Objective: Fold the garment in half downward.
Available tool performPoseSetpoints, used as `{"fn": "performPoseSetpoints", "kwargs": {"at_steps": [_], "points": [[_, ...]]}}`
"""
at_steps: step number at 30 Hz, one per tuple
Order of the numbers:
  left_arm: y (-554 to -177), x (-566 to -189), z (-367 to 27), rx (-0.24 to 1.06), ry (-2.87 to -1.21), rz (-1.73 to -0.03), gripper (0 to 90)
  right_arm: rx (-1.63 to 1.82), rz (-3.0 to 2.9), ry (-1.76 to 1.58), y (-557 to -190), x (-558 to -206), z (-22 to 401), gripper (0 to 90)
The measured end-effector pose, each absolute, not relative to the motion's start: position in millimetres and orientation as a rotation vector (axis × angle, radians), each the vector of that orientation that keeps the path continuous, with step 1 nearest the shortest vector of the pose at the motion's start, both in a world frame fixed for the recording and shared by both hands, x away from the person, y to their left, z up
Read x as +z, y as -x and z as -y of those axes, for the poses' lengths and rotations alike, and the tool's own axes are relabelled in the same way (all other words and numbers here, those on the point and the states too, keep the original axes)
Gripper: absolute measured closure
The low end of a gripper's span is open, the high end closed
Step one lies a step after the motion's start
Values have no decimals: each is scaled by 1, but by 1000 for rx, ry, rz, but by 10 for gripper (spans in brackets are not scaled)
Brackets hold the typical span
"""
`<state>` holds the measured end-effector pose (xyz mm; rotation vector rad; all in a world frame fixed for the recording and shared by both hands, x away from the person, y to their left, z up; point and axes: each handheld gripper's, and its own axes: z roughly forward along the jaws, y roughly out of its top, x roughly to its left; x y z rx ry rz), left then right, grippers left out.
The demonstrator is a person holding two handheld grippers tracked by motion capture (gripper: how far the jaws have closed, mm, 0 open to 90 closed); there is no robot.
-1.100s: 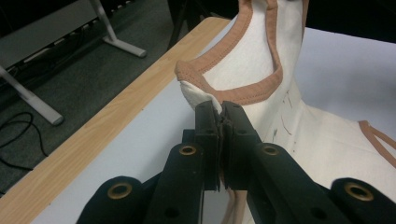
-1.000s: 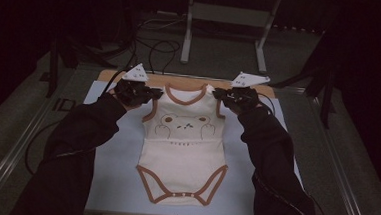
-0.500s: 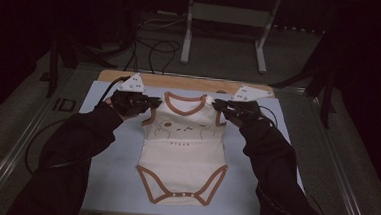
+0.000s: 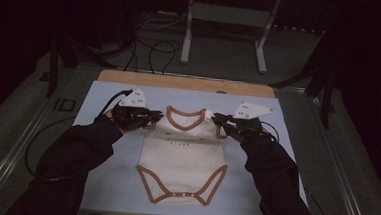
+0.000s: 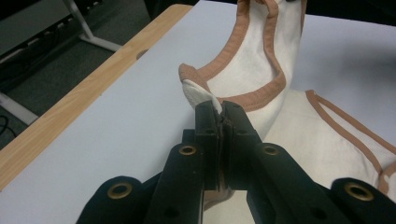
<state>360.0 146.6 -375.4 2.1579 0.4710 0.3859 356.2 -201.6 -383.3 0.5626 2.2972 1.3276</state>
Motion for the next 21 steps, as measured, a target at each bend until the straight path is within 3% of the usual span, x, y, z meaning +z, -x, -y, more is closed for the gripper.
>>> {"fn": "performPoseSetpoints", "kwargs": {"at_steps": [21], "points": [[-316, -404, -143, 393, -2156, -448, 875, 1331, -2350, -556, -314, -416, 200, 823]]}}
